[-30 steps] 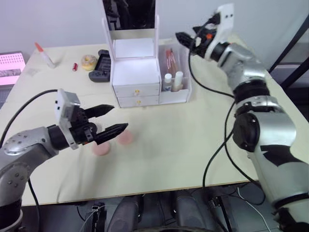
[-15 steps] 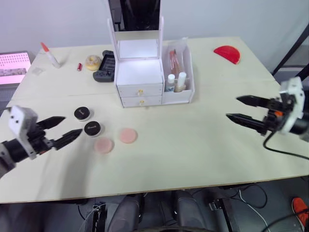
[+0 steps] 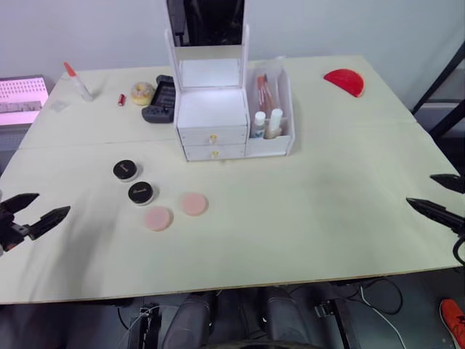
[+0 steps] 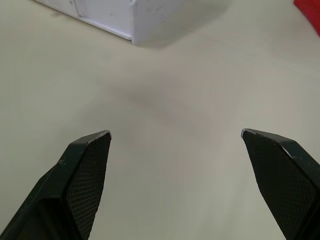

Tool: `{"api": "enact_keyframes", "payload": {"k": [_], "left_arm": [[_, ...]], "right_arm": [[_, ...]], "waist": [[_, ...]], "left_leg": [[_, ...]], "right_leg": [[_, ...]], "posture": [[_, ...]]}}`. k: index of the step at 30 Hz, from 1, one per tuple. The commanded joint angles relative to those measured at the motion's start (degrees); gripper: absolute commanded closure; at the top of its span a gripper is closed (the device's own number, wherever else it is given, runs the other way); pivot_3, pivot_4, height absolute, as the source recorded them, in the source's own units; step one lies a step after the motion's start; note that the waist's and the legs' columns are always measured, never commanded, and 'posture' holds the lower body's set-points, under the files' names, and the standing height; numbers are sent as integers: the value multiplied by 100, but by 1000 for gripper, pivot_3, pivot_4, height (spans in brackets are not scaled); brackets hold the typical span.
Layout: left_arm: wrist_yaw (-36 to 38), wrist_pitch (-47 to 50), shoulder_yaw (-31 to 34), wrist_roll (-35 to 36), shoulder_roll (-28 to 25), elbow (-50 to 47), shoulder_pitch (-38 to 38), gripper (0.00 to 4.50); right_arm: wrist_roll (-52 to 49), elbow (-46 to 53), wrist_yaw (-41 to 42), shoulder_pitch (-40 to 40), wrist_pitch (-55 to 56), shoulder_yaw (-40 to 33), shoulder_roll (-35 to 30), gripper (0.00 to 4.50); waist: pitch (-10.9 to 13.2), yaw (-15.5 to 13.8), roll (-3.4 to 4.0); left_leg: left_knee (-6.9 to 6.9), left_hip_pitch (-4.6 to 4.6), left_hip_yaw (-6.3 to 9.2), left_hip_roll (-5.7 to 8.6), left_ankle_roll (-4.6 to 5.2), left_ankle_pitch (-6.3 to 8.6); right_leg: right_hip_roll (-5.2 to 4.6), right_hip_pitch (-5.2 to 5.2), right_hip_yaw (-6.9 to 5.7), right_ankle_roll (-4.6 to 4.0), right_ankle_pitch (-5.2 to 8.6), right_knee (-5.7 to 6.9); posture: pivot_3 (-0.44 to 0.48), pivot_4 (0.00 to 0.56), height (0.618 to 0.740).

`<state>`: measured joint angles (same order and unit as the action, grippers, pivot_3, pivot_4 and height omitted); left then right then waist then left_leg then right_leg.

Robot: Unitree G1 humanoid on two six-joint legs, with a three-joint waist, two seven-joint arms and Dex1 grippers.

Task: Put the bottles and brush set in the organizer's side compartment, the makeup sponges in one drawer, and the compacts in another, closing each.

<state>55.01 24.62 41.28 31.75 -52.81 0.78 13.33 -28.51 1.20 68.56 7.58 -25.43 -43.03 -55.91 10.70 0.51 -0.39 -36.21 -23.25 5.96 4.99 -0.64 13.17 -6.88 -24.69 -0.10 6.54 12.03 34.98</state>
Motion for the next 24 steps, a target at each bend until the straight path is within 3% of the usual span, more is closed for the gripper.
{"api": "enact_keyframes", "payload": {"k": [1,7,13,19,24], "left_arm": [[9,62,138,43,-73,-233,-34,0],[-121,244,85,91,67,-617,-1,0],[-824,826,-238,544,776,-1940,-33,0],[-2424,1203,-1338,736,2287,-3721,-22,0],[-3792,1059,-3051,-239,3385,-4557,-196,0]], "right_arm": [[-200,237,-81,-46,12,-72,24,72],[-322,493,-235,112,-84,-37,149,72],[-963,1571,-985,-85,-796,121,499,72],[-1547,2389,-1653,-803,-1407,938,635,72],[-1625,2409,-1930,-1905,-1523,1967,744,72]], "waist": [[0,1,0],[0,-1,-1],[0,-9,0],[1,-26,-11],[-1,-129,-16]], "left_leg": [[-1,0,0,0,0,0],[1,-1,1,0,0,0],[-2,-1,3,0,0,0],[-7,-2,8,1,0,-1],[-25,2,1,5,2,-1]], "right_leg": [[0,0,0,0,0,0],[1,0,0,0,0,0],[-1,1,2,1,-1,1],[6,3,1,3,-2,3],[9,14,1,1,-4,6]], "posture": [[0,150,738],[0,150,738],[0,150,738],[0,150,738],[0,150,738]]}}
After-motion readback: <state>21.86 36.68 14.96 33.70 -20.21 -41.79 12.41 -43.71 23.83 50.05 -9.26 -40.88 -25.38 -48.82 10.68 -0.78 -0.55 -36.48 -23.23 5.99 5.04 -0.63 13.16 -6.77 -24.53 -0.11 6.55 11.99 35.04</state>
